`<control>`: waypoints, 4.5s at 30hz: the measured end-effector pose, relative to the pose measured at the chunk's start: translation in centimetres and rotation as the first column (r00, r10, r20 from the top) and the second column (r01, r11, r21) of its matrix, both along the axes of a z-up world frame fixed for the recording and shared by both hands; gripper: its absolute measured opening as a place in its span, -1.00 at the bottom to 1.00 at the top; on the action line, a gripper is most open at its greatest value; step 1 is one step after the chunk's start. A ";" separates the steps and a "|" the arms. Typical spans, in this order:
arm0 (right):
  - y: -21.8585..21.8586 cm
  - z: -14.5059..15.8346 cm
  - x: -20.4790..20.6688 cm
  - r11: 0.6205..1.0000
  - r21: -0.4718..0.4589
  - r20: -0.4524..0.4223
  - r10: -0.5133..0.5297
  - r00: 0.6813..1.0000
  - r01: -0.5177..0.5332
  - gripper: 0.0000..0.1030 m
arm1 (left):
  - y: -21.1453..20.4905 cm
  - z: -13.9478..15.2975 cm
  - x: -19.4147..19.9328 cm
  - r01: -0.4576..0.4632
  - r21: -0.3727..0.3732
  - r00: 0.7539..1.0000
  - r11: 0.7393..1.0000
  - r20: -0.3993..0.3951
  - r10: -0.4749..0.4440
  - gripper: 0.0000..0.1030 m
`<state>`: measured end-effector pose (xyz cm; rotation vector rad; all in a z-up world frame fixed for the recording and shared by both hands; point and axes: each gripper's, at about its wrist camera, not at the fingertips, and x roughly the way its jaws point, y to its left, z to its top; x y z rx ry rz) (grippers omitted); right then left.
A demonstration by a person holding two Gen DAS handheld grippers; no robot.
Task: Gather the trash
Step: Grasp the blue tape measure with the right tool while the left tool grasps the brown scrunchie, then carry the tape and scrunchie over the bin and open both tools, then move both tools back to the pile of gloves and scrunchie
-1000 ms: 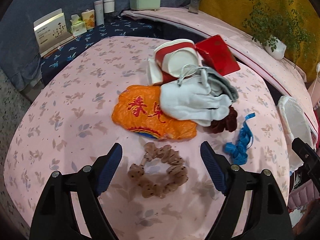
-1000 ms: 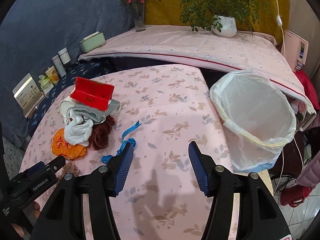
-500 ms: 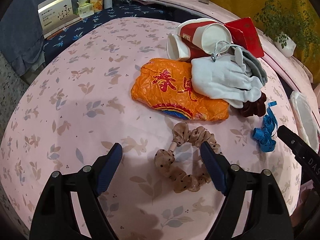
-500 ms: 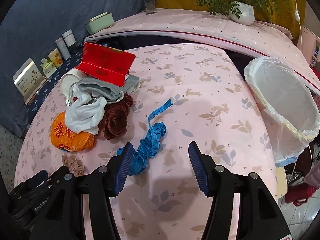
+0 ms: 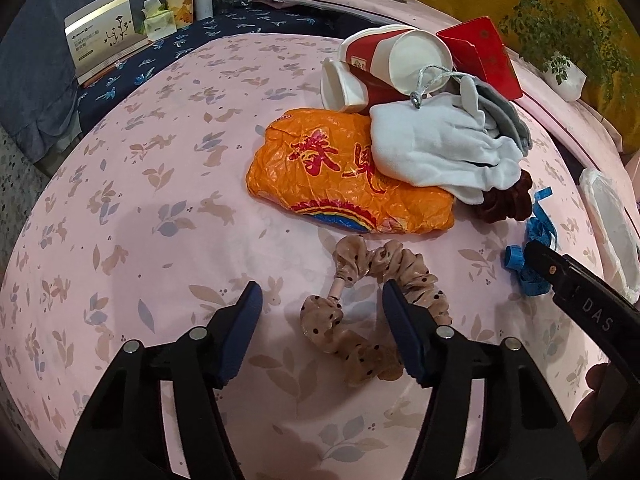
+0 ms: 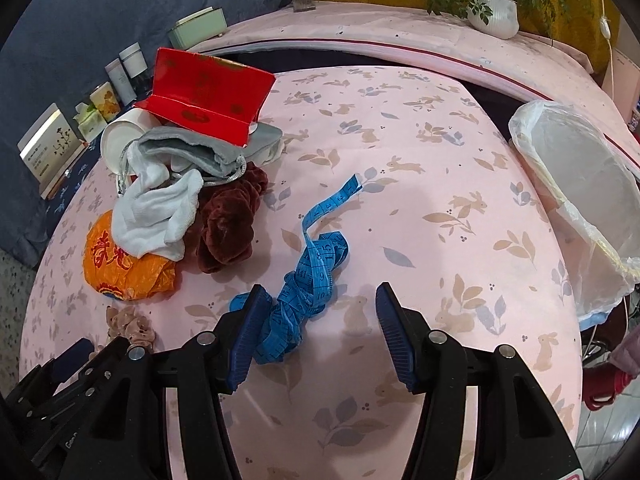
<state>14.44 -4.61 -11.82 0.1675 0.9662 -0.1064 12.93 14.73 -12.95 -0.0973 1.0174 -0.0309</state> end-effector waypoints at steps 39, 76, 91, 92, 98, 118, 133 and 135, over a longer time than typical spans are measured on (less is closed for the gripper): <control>-12.3 8.3 -4.7 0.990 0.051 0.203 -0.137 0.970 0.129 -0.68 | -15.0 9.4 -0.4 0.320 -0.070 0.939 0.945 0.152 -0.307 -0.84; -27.9 9.6 -5.8 0.923 0.070 0.238 -0.383 0.893 0.377 -0.37 | -33.8 12.2 3.5 0.537 -0.104 0.831 0.837 0.234 -0.505 -0.06; -23.7 11.9 -6.3 0.947 0.047 0.280 -0.317 0.906 0.317 -0.24 | -27.9 13.5 2.7 0.440 -0.093 0.875 0.893 0.271 -0.402 -0.04; -23.3 12.0 -6.4 0.950 0.047 0.282 -0.311 0.908 0.310 -0.23 | -27.4 13.5 2.7 0.430 -0.094 0.879 0.898 0.271 -0.392 -0.02; -20.4 12.7 -6.2 0.965 0.033 0.291 -0.260 0.921 0.262 -0.17 | -23.5 13.7 2.5 0.357 -0.095 0.907 0.929 0.273 -0.321 0.18; -7.7 10.6 -3.5 0.999 0.032 0.219 -0.040 0.975 0.034 -0.14 | -8.7 9.6 3.5 0.110 -0.123 0.981 0.986 0.171 -0.088 0.31; -1.0 5.7 -0.3 0.996 0.046 0.111 0.073 0.991 -0.079 -0.14 | -2.4 4.4 5.7 0.020 -0.148 0.998 0.989 0.060 -0.012 0.38; -0.5 5.2 0.1 0.995 0.046 0.100 0.086 0.991 -0.091 -0.14 | -2.1 3.7 6.3 0.016 -0.163 0.999 0.987 0.041 -0.009 0.38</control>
